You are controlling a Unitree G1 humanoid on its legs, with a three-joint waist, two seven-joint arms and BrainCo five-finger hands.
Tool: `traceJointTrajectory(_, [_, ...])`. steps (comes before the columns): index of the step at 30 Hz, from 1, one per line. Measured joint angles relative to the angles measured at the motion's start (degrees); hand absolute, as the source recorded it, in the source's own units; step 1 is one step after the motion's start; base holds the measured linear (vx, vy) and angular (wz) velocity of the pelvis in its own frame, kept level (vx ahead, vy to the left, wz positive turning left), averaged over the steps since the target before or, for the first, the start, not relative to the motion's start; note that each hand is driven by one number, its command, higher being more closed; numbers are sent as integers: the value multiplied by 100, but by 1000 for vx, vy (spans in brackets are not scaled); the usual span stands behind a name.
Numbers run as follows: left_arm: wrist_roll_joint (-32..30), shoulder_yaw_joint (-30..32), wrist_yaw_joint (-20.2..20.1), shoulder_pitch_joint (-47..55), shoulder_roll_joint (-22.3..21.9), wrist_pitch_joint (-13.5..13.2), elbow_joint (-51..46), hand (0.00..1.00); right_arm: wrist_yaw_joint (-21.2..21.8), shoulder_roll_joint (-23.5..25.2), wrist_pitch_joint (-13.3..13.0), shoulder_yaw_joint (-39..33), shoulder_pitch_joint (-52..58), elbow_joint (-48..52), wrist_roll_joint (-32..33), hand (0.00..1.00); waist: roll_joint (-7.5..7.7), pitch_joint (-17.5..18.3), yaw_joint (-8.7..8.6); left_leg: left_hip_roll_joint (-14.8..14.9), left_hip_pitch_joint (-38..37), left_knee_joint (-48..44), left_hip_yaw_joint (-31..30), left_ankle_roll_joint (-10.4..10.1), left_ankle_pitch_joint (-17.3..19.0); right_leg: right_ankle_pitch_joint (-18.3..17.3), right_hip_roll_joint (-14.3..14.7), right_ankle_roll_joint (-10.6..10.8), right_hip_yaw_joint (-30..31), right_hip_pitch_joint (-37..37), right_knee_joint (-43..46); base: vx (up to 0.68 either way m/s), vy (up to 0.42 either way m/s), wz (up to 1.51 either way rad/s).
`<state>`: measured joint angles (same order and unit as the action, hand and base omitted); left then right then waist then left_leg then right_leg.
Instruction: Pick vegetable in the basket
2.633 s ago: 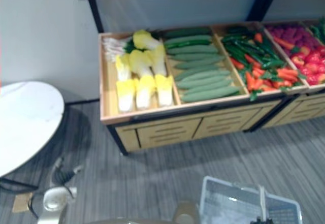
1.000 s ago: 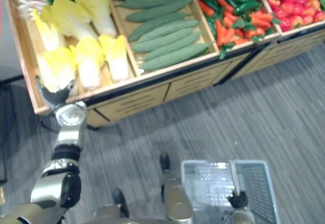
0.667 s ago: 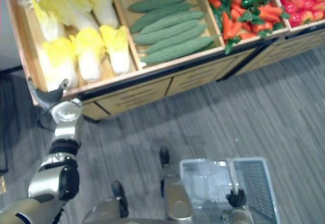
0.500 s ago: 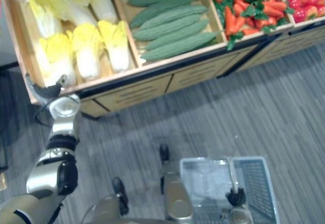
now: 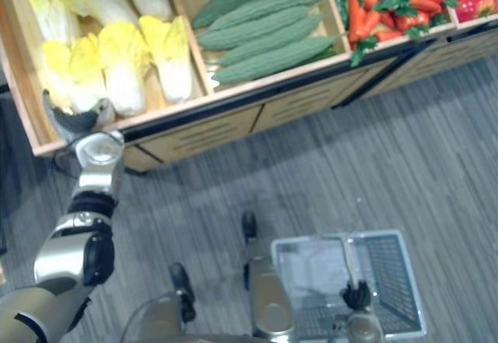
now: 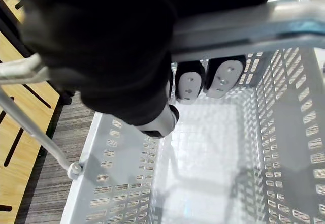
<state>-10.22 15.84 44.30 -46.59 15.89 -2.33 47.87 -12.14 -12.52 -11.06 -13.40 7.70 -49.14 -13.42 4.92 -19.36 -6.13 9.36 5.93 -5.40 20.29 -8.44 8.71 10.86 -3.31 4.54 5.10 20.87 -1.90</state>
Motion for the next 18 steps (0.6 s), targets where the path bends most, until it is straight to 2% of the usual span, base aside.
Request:
traceJointTrajectory(15, [46,-188,0,-109,-225,-136,-182,0,-106,0,-1,35,-27,155,1,100,9,-80,11,-53,65,33,77,6,-5,24,-43,36,62,106,-3,0,-19,-2])
traceJointTrajectory(16, [60,-163,-4,-155,-223,-141,-115,100,-111,-1,-1,35,-26,159,1,100,11,-81,13,-57,75,32,82,9,-6,33,-52,49,67,109,-17,0,0,0])
traceJointTrajectory(18, [112,22,-6,-303,-218,-150,74,100,-117,-1,-1,35,-26,162,0,100,14,-82,12,-46,87,33,93,9,-5,38,-59,57,84,107,-22,-20,-39,-2])
